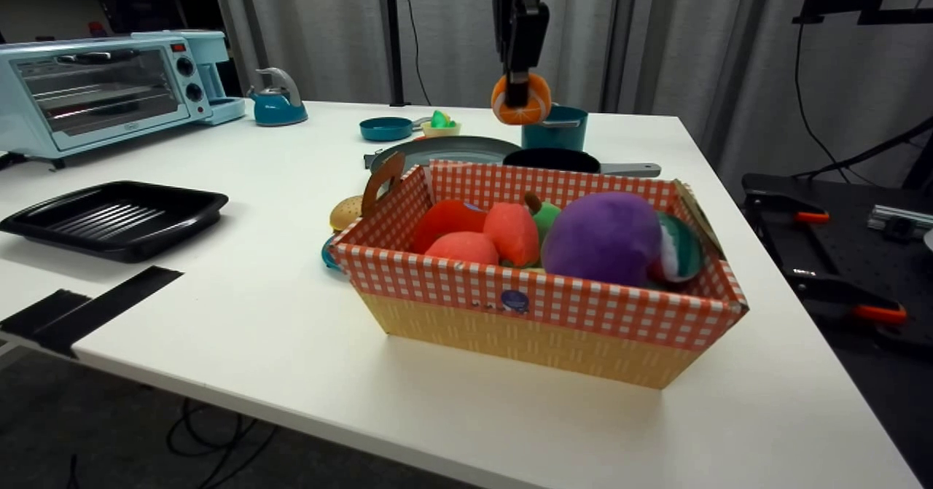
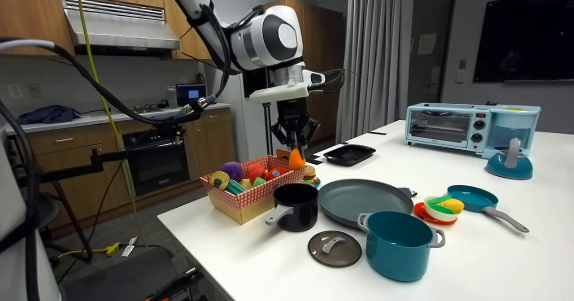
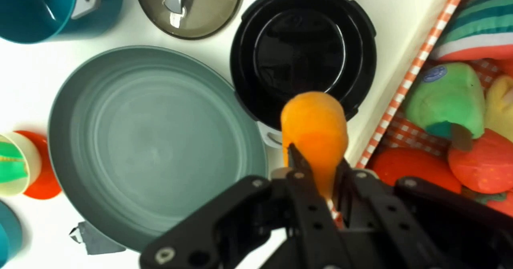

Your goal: Uncover the small pot,put a plush toy in the pot and cover it

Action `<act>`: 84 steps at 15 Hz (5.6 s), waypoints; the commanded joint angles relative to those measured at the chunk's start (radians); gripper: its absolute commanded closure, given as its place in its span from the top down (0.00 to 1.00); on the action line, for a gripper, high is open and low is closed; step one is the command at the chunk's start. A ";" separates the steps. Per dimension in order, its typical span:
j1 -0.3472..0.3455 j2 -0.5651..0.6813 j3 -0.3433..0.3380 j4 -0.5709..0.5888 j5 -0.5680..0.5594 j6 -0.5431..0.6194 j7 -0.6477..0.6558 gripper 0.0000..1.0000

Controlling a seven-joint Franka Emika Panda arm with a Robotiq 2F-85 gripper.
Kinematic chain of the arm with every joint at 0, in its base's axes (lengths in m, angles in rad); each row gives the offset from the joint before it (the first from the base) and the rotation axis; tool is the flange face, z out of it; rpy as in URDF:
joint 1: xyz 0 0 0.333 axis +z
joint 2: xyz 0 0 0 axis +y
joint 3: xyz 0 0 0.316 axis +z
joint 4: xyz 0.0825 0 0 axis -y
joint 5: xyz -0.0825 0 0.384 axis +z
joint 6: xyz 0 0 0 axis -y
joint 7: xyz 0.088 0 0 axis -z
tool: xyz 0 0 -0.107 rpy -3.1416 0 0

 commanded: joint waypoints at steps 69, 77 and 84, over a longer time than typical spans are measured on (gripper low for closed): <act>-0.128 0.226 -0.205 -0.119 -0.057 0.241 0.322 0.55; -0.118 0.244 -0.247 -0.079 -0.114 0.234 0.348 0.00; -0.093 0.152 -0.233 -0.149 -0.130 0.200 0.360 0.03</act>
